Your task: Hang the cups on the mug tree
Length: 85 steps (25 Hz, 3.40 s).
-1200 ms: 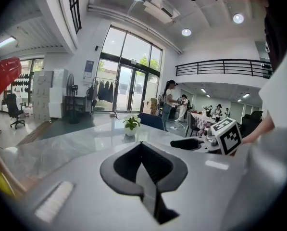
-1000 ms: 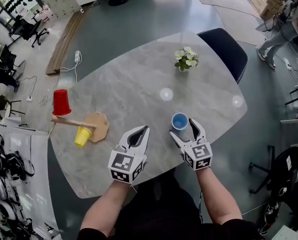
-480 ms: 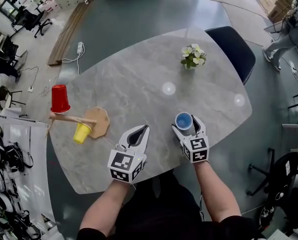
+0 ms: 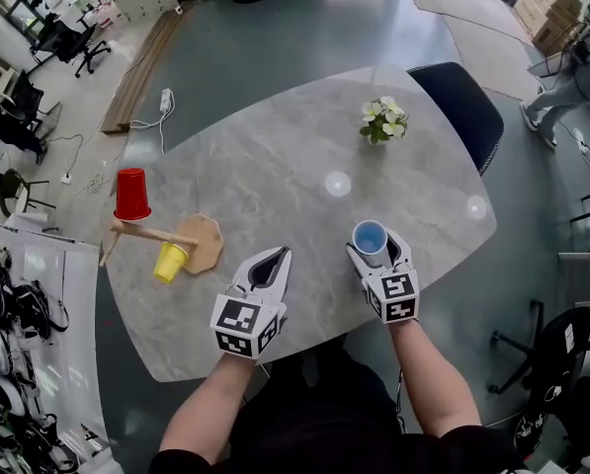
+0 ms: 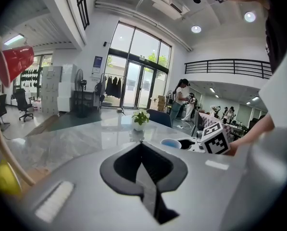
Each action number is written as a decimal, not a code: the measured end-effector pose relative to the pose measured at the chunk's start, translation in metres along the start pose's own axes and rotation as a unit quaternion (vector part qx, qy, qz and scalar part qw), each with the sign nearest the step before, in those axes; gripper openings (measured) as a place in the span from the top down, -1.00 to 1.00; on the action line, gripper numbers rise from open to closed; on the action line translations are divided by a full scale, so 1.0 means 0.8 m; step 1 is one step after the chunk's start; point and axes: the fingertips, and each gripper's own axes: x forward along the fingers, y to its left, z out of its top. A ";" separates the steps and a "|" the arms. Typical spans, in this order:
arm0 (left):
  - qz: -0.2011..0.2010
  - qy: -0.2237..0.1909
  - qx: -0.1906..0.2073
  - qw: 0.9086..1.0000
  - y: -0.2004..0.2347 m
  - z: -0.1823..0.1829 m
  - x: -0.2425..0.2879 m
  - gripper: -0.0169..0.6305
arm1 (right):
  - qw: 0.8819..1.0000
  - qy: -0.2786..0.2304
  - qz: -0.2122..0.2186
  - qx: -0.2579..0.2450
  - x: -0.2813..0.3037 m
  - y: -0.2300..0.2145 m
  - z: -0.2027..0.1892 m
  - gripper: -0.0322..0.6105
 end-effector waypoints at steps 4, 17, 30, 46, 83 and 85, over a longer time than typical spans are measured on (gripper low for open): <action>0.022 -0.011 -0.001 1.000 0.005 0.012 -0.022 0.91 | 1.000 -0.025 0.005 -0.006 -0.020 0.000 0.035 -0.18; 0.098 -0.057 -0.005 0.994 0.038 0.050 -0.110 0.91 | 0.992 -0.110 0.046 -0.043 -0.077 0.040 0.165 -0.17; 0.120 -0.077 -0.011 0.990 0.137 0.021 -0.253 0.91 | 0.986 -0.134 0.088 -0.056 -0.069 0.223 0.220 -0.17; 0.097 -0.094 -0.033 0.990 0.245 -0.023 -0.387 0.91 | 0.987 -0.120 0.088 -0.058 -0.055 0.422 0.231 -0.17; 0.066 -0.087 -0.025 0.994 0.305 0.014 -0.357 0.91 | 0.996 -0.036 0.058 -0.062 0.046 0.392 0.221 -0.17; 0.062 -0.083 -0.028 0.994 0.308 0.011 -0.356 0.91 | 0.996 -0.023 0.054 -0.062 0.058 0.394 0.214 -0.17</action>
